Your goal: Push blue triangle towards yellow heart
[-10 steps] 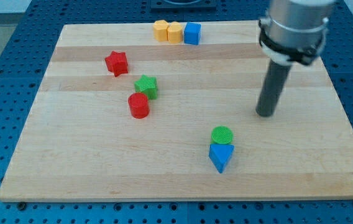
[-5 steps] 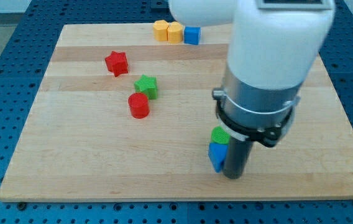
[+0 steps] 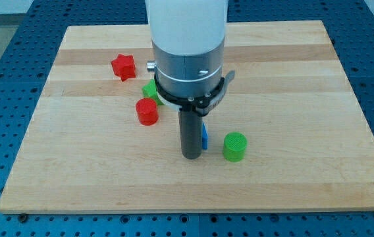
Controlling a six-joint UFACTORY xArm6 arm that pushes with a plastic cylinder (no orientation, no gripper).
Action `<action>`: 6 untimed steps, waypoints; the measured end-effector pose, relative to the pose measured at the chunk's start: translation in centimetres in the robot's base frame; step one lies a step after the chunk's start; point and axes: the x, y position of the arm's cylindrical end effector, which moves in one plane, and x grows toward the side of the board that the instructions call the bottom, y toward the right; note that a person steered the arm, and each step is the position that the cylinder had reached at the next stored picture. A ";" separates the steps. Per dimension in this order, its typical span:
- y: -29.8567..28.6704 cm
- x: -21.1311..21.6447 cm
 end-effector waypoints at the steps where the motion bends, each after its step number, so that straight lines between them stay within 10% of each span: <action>1: 0.0 -1.7; 6: 3.5 -6.4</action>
